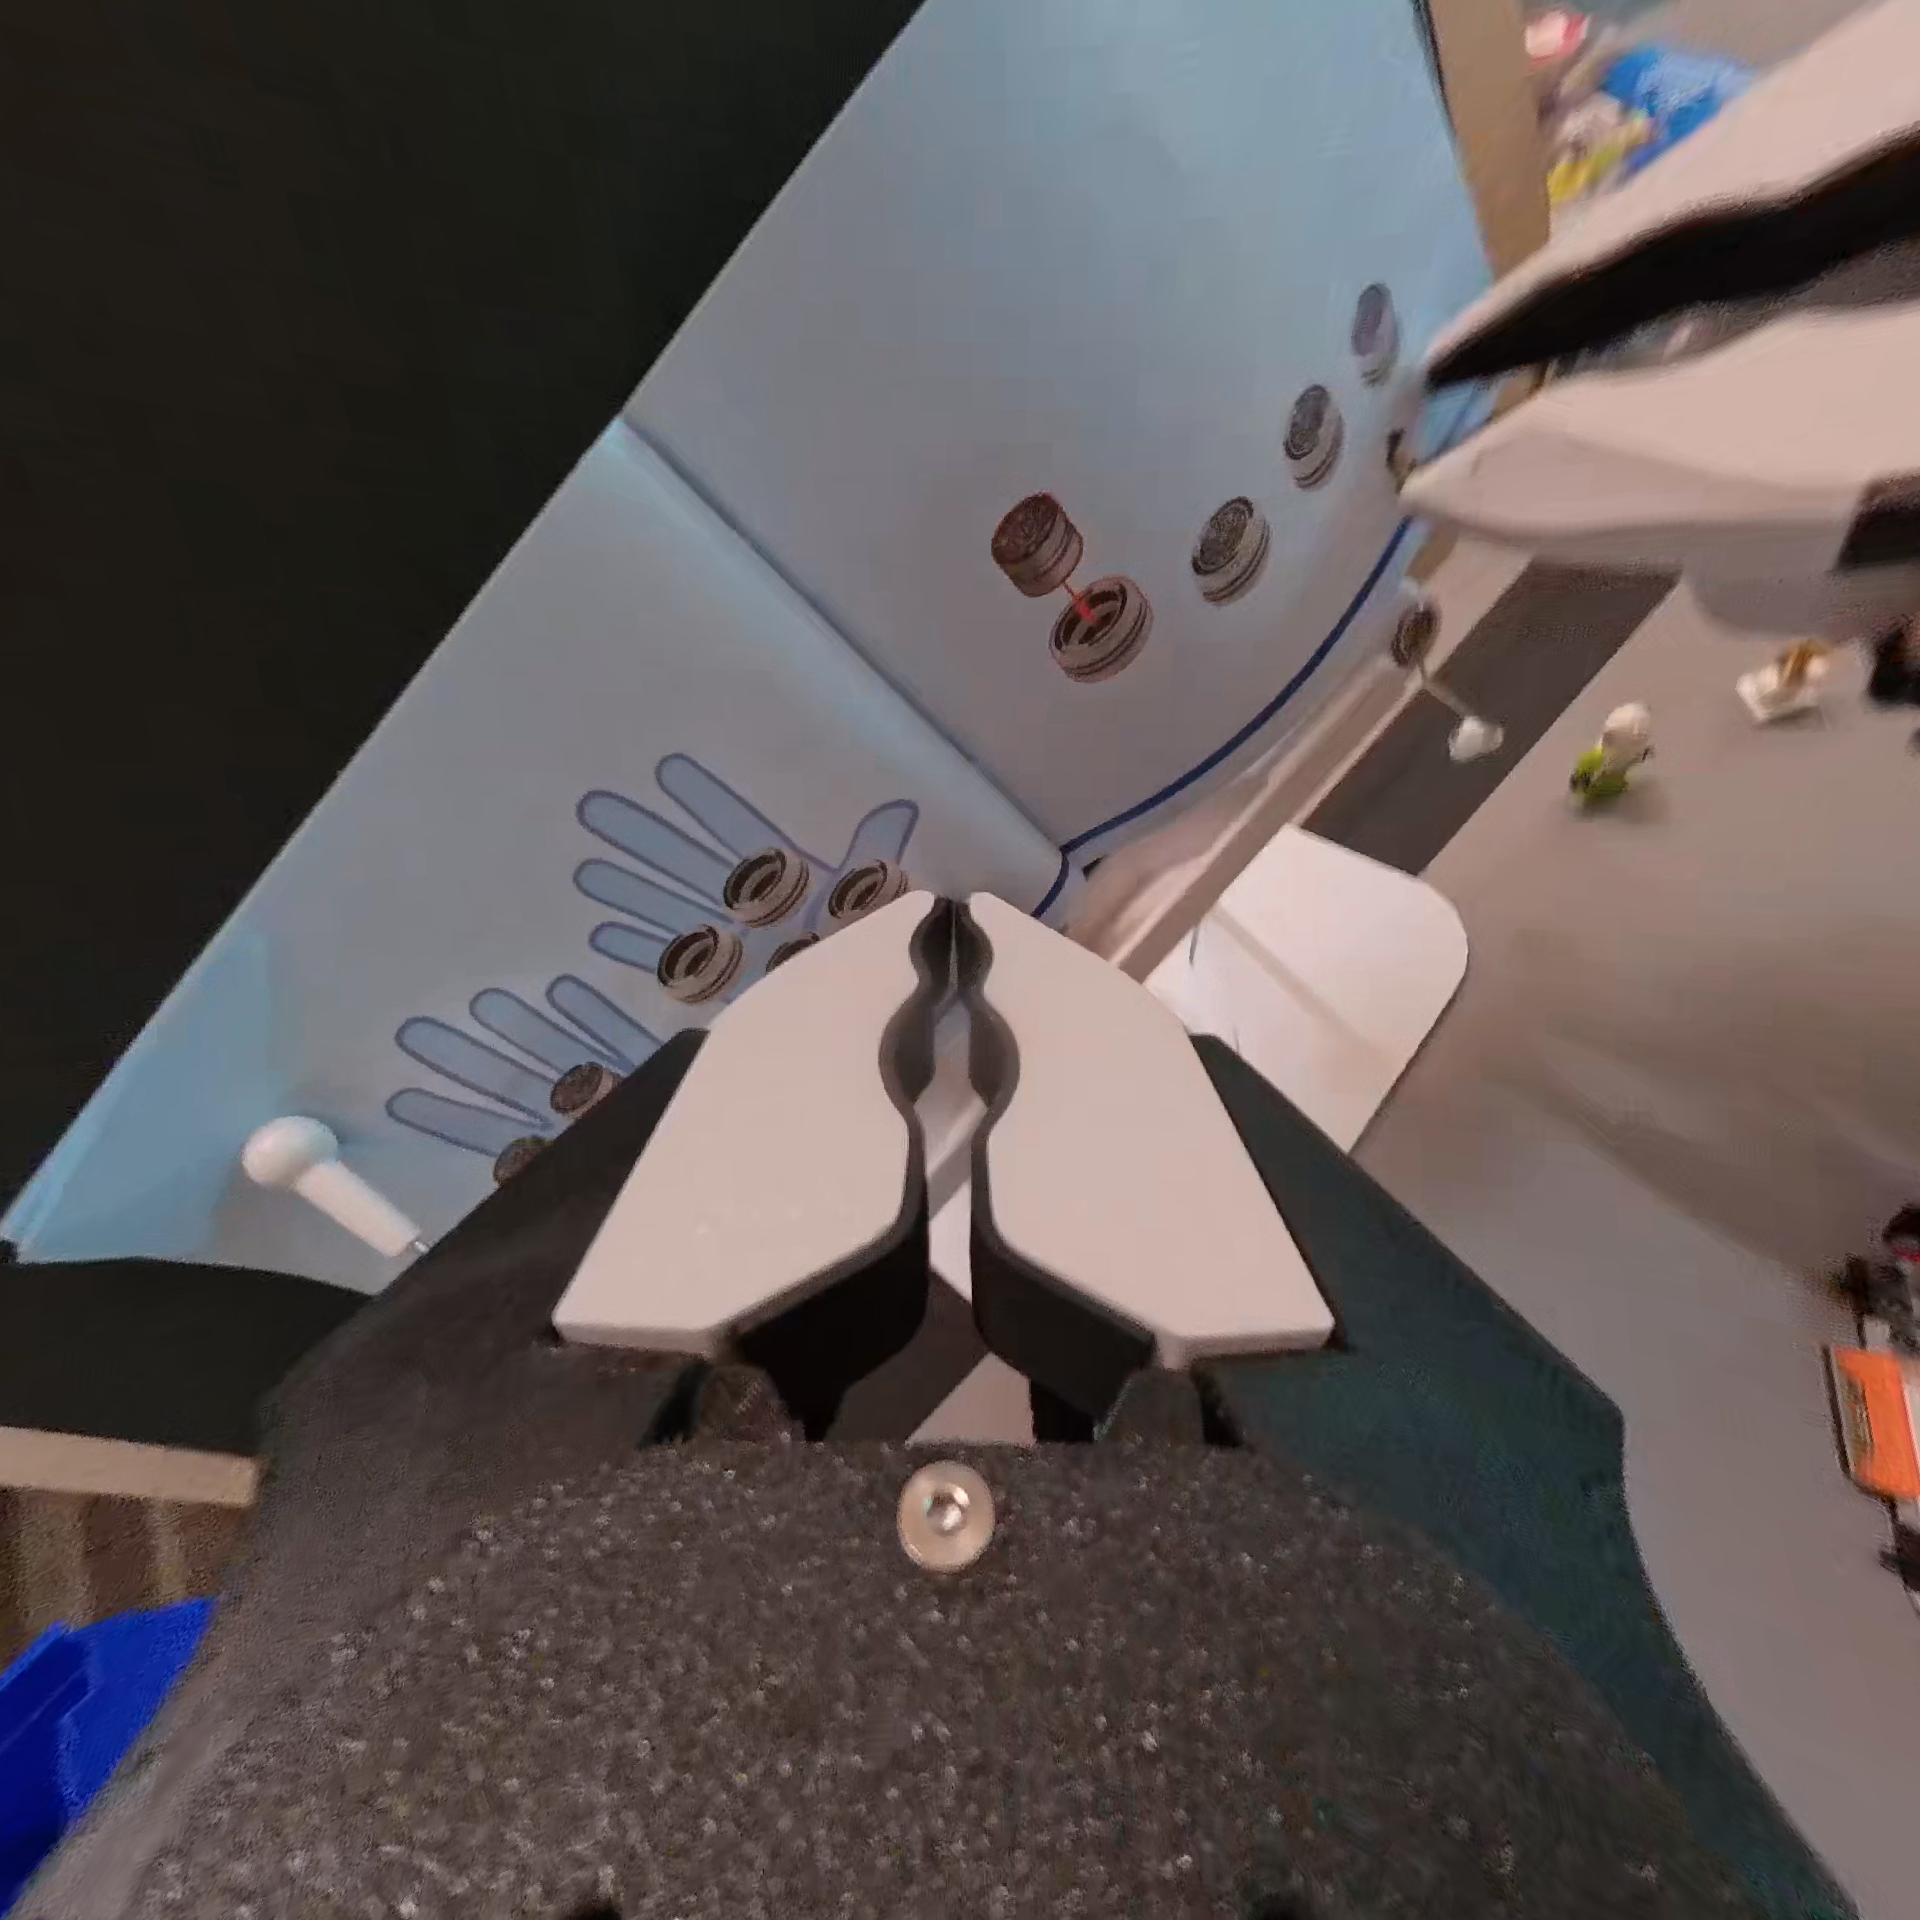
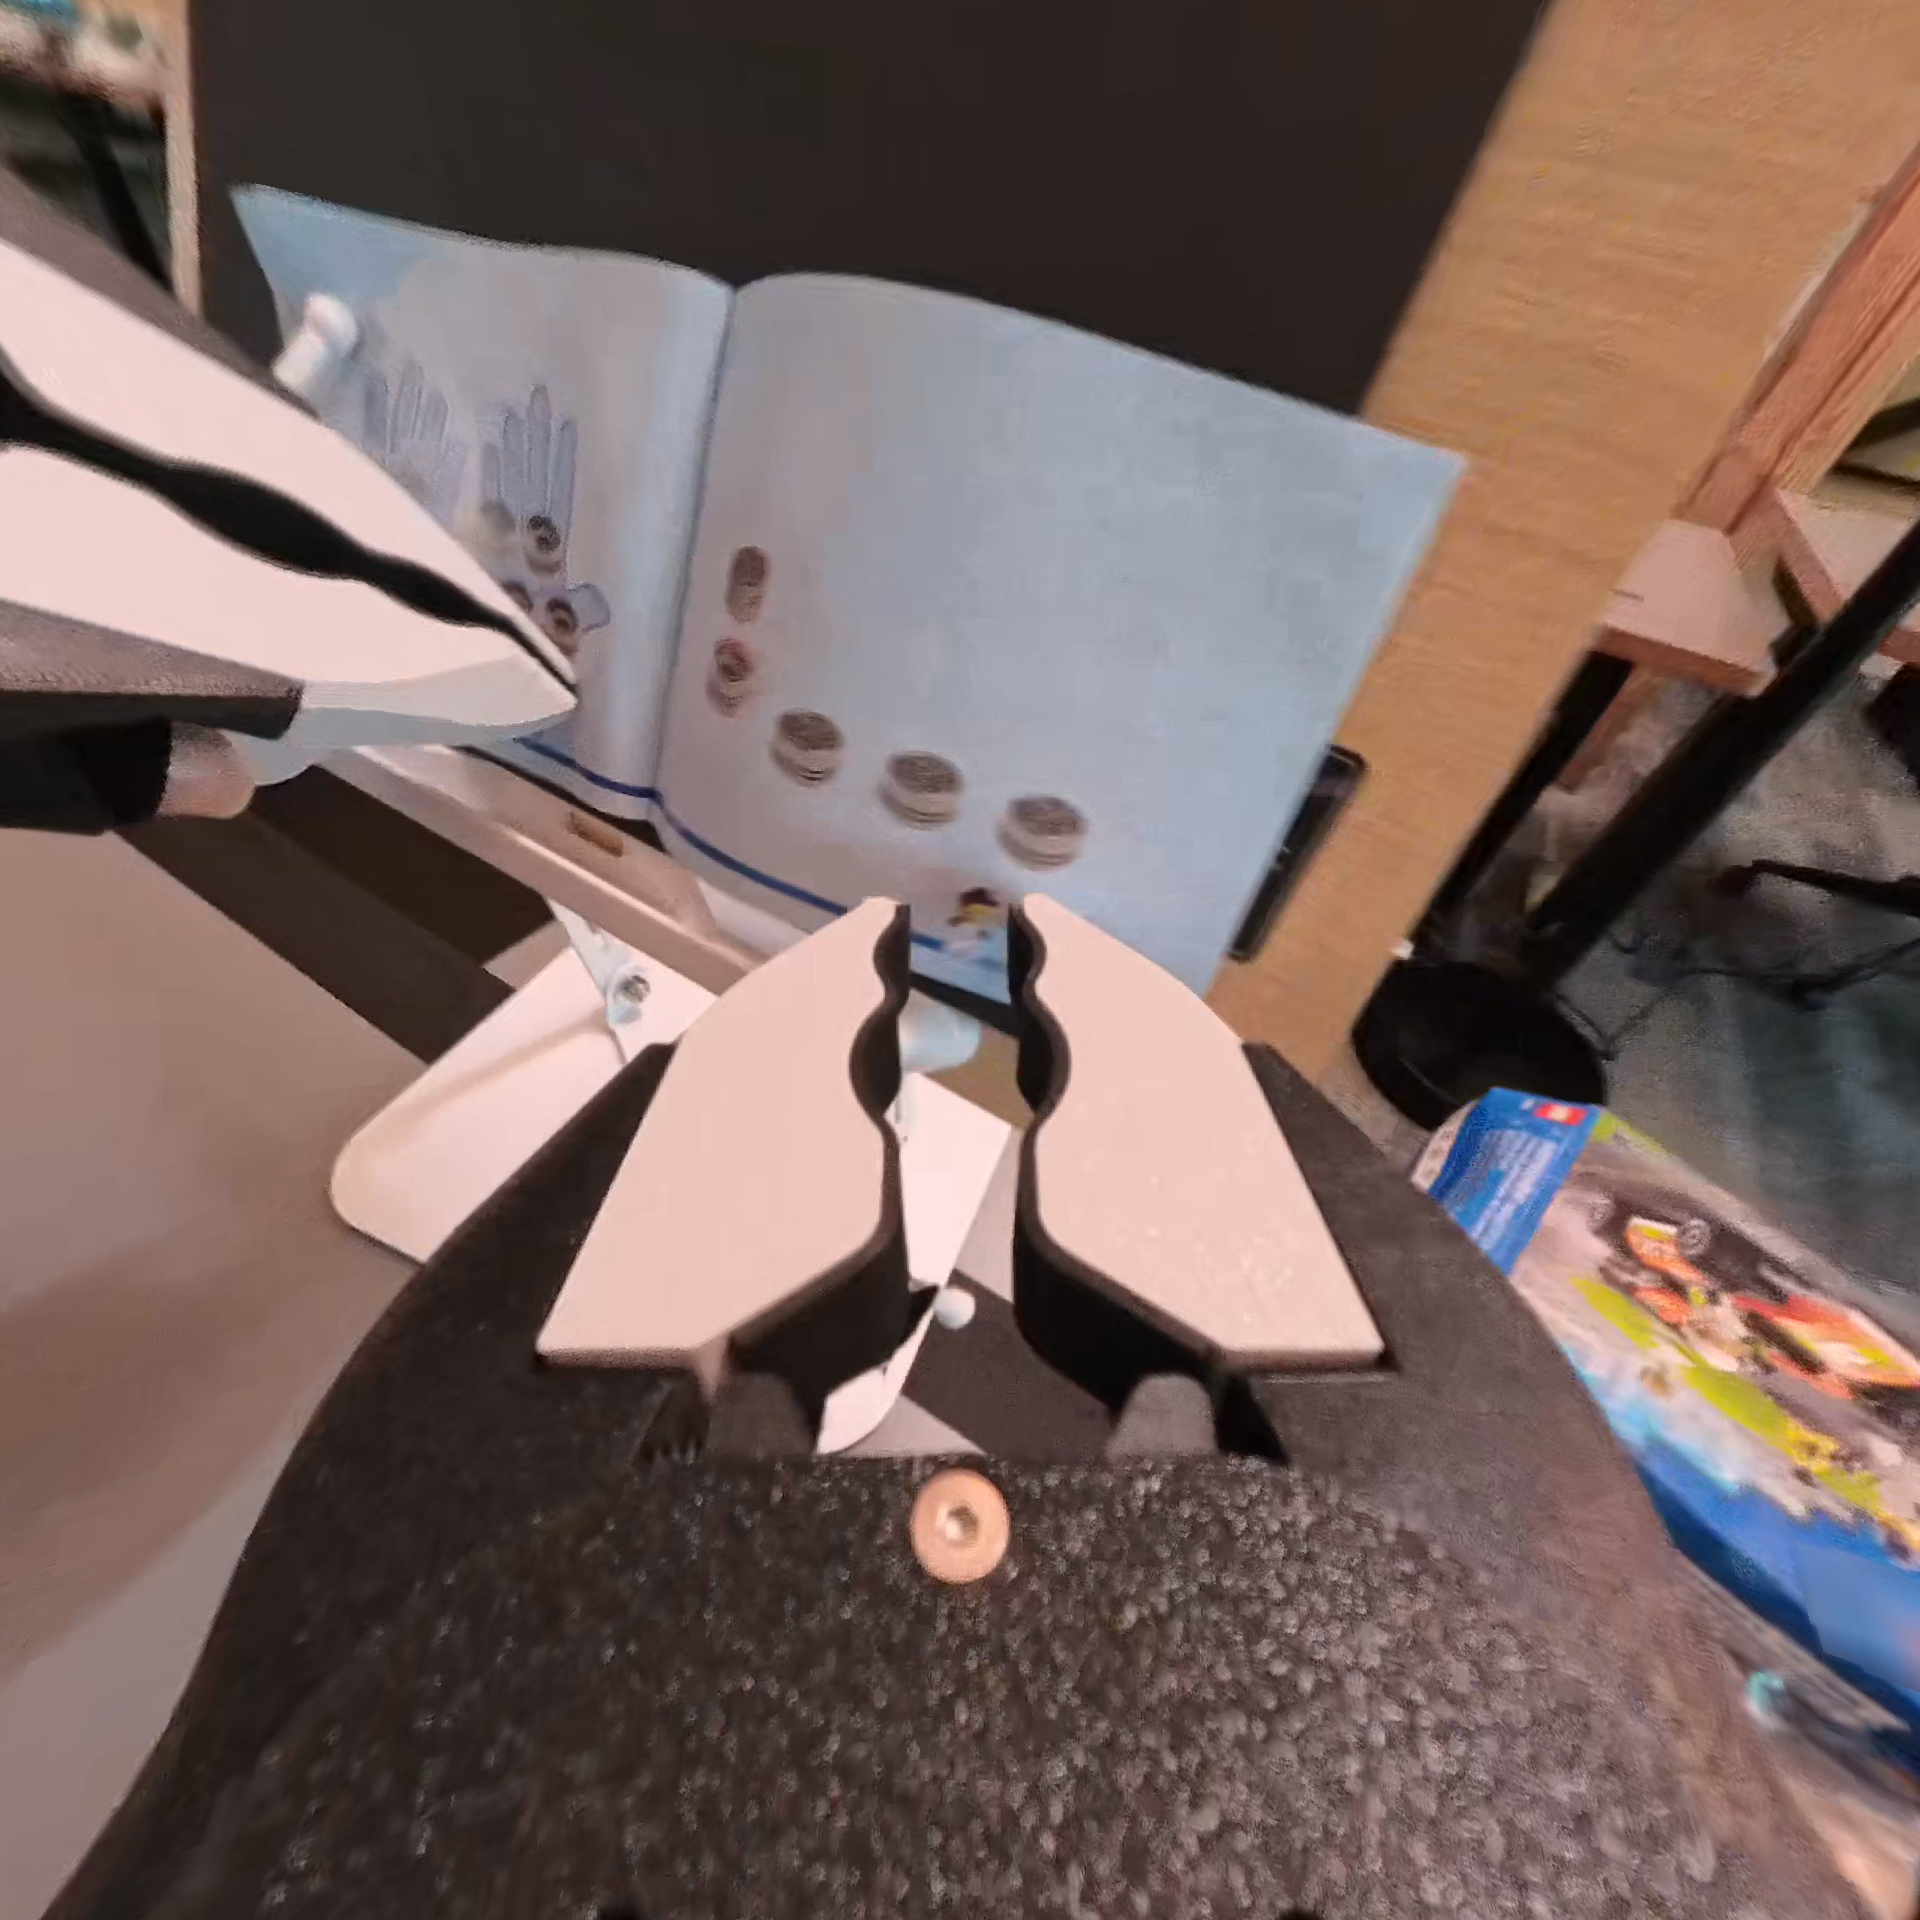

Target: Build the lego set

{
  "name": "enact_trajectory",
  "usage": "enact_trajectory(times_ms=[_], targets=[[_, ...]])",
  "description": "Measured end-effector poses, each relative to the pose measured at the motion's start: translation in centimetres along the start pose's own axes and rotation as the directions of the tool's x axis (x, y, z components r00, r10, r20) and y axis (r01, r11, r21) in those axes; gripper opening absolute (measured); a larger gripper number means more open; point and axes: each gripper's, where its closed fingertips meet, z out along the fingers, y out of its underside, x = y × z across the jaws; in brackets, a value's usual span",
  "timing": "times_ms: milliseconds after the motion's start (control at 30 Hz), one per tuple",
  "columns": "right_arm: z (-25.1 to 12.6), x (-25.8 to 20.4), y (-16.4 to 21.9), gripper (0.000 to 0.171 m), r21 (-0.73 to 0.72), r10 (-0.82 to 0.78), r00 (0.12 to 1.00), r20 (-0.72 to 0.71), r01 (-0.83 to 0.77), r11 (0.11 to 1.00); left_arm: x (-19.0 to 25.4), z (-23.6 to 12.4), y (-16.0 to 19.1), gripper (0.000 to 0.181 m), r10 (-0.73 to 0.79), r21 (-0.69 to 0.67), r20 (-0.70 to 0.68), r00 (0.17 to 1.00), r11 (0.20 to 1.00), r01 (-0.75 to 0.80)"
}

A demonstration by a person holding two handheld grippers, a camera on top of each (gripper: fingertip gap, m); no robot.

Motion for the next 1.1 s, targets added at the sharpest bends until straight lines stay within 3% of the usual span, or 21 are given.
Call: enact_trajectory(times_ms=[100,233,533,867,1100], targets=[[-1.0,0.8,0.5,0.018,0.025,-0.029,1.0,-0.011,0.029,0.999,-0.8,0.1,1.0,0.0,0.068,-0.066,0.06,0.996,0.996,-0.064],[-1.3,0.3,-0.1,0.018,0.021,-0.127,0.991,-0.027,0.128,0.992,-0.8,0.1,1.7,0.0,0.034,-0.078,0.036,0.999,0.996,-0.031],[1.6,-1.2,-1.3,0.019,-0.094,-0.341,0.936,-0.088,0.333,0.938,-1.6,-0.3,2.7,0.0,-0.014,-0.057,0.078,0.997,0.998,0.018],[2.8,-1.4,-1.3,0.019,-0.15,-0.415,0.905,-0.092,0.4,0.904,-2.7,-1.0,3.5,0.0,-0.065,-0.005,0.172,0.983,0.998,0.066],[3.0,-1.8,-1.4,0.019,-0.149,-0.444,0.891,-0.092,0.429,0.891,2.2,-2.2,-0.3,0.0,0.06,0.146,0.248,0.967,0.984,-0.098]])
